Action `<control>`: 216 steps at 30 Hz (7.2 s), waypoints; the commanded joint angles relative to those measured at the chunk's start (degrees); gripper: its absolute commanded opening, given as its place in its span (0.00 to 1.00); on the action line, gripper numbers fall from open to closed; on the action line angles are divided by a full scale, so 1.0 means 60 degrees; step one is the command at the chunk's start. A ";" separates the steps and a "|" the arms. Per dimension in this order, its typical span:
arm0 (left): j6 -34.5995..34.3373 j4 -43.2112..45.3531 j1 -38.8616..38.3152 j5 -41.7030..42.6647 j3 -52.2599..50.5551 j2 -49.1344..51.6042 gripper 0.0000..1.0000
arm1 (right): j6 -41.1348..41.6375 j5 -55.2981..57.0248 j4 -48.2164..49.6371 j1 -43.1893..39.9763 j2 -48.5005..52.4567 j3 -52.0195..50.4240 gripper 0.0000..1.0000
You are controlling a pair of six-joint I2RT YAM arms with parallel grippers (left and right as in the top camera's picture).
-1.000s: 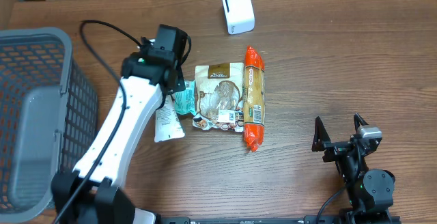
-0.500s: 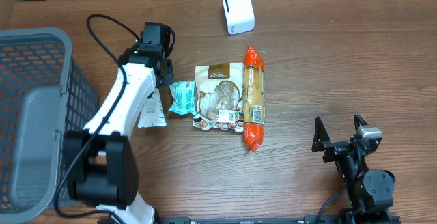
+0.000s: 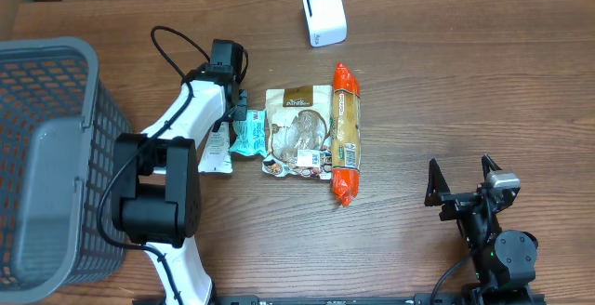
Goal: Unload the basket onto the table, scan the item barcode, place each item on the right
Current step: 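Carry the white tube out and lower it beside the teal packet, then release the white tube and pull the left gripper back, then move the right gripper over the spaghetti pack and lower onto it, then grasp the spaghetti pack with the right gripper and lift it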
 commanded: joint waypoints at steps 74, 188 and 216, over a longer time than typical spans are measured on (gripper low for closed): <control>-0.2641 -0.7661 -0.1104 0.2044 0.0765 -0.9898 1.00 | 0.0113 -0.0193 0.0095 0.0066 -0.0004 -0.0091 1.00; -0.4007 -0.3075 -0.1996 0.0688 -0.4965 -1.2367 1.00 | 0.0248 -0.0259 -0.4510 0.3348 1.6007 1.1267 0.97; -0.4007 -0.3136 -0.1996 0.0714 -0.4965 -1.2193 1.00 | -0.0317 -0.1552 -0.4605 0.2393 1.7154 1.1249 0.81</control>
